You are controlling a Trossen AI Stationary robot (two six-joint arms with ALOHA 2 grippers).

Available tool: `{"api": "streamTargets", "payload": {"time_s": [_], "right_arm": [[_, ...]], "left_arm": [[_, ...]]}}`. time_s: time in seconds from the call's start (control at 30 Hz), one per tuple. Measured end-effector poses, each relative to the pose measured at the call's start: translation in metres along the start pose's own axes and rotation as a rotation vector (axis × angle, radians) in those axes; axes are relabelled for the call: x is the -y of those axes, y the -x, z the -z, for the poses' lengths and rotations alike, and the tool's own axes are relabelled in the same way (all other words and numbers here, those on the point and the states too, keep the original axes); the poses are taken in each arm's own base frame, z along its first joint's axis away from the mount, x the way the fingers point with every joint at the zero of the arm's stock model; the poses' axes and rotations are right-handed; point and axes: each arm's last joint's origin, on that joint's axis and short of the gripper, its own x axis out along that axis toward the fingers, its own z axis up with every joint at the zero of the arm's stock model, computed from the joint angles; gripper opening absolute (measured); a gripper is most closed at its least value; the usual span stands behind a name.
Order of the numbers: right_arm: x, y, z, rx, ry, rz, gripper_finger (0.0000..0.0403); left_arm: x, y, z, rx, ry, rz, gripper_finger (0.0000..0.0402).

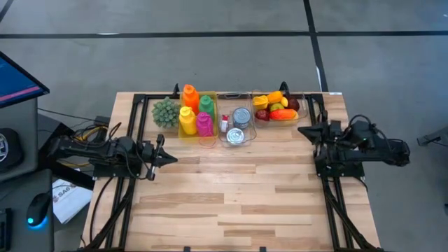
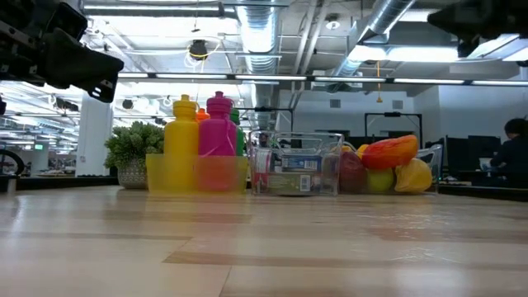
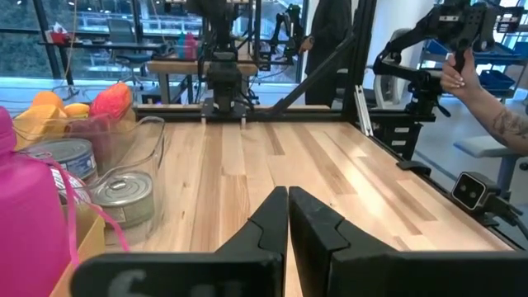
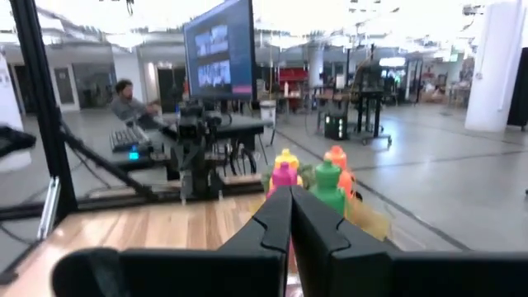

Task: Pick & Place Food Item
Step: Return to Home Position

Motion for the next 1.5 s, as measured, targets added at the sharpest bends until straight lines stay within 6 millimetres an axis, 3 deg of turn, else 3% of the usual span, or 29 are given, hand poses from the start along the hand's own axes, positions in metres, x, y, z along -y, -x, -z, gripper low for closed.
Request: {"api": "streamTargets", "payload": {"time_s": [0.17,0.6,1.5], "right_arm": [[-0.001,-0.001,0.009,-0.016,-0.004,-0.003,0.0006],[-0.006,-0.023,0.089,-0.112,0.086,-0.007,0.0006],[-0.007,-0.026,0.094,-0.128,0.128,-0.015,0.0006]], "left_arm": [[0.0,0.0,0.0,-0.003,0.0,0.0,0.0004],[0.0,-0.001,0.0,-0.002,0.0,0.0,0.0004],[0.0,-0.001,0.0,-0.002,-0.001,0.0,0.0004]]}}
